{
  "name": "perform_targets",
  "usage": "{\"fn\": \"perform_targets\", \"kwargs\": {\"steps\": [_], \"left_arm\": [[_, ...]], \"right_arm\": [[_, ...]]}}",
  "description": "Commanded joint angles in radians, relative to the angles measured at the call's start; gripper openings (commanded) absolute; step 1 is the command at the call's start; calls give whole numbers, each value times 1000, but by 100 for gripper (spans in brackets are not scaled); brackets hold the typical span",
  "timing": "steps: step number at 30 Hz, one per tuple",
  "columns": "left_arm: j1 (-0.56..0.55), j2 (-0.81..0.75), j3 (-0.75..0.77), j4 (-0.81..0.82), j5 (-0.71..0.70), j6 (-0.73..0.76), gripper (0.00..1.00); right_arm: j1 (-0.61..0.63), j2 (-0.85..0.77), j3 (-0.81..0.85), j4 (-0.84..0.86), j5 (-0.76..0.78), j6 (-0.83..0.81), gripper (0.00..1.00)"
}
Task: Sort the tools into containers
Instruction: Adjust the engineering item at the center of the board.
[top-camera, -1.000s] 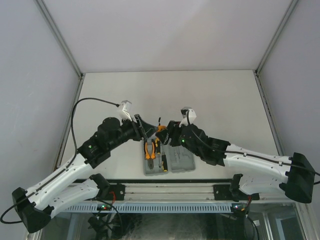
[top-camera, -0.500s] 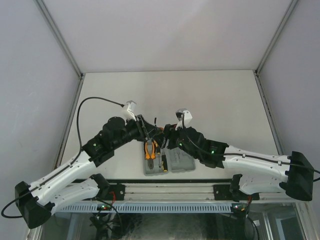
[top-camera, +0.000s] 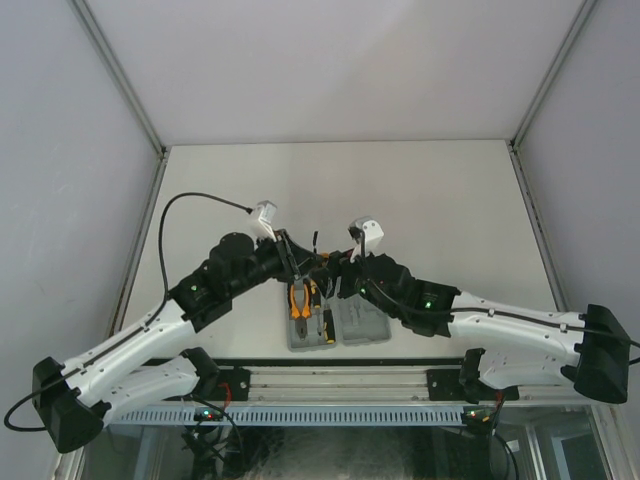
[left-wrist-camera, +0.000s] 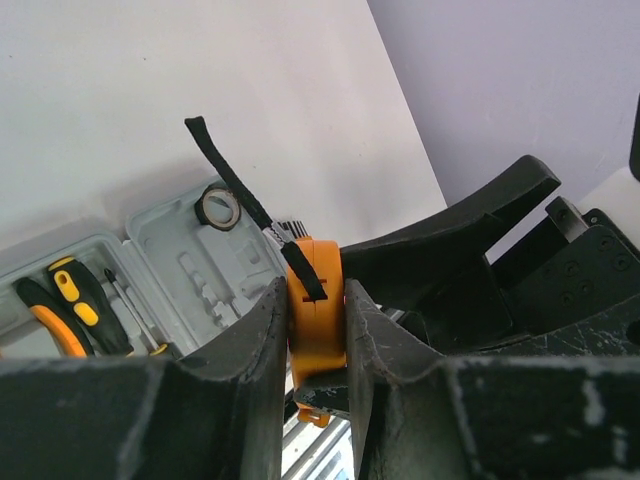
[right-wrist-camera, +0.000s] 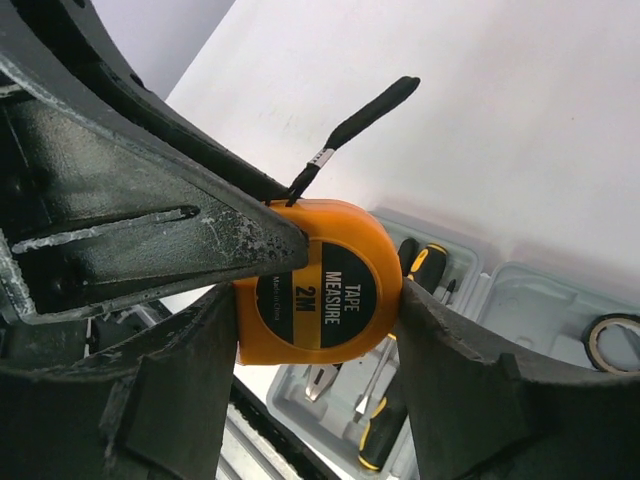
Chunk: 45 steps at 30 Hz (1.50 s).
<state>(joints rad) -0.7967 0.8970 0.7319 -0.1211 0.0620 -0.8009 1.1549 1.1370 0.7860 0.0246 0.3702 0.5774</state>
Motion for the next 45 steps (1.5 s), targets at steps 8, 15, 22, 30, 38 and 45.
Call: {"fn": "perform_targets", "kwargs": {"steps": [8, 15, 22, 30, 38, 45], "left_arm": [[-18, 22, 29, -44, 68, 62, 0], [-18, 33, 49, -54, 147, 123, 0], [-18, 50, 79, -89, 215, 195, 0], [-18, 59, 65, -74, 254, 188, 0], [-18, 62, 76, -69, 282, 184, 0], [-18, 62, 78, -68, 307, 189, 0]], "right_arm": [[5, -175, -66, 13, -165, -235, 77], [3, -269, -130, -10, -249, -583, 74], [6, -333, -224, 73, -488, -983, 74], [17, -267, -224, 155, -487, -1012, 74], [51, -175, -213, 188, -408, -1022, 73], [49, -152, -209, 174, -374, -1039, 72]]}}
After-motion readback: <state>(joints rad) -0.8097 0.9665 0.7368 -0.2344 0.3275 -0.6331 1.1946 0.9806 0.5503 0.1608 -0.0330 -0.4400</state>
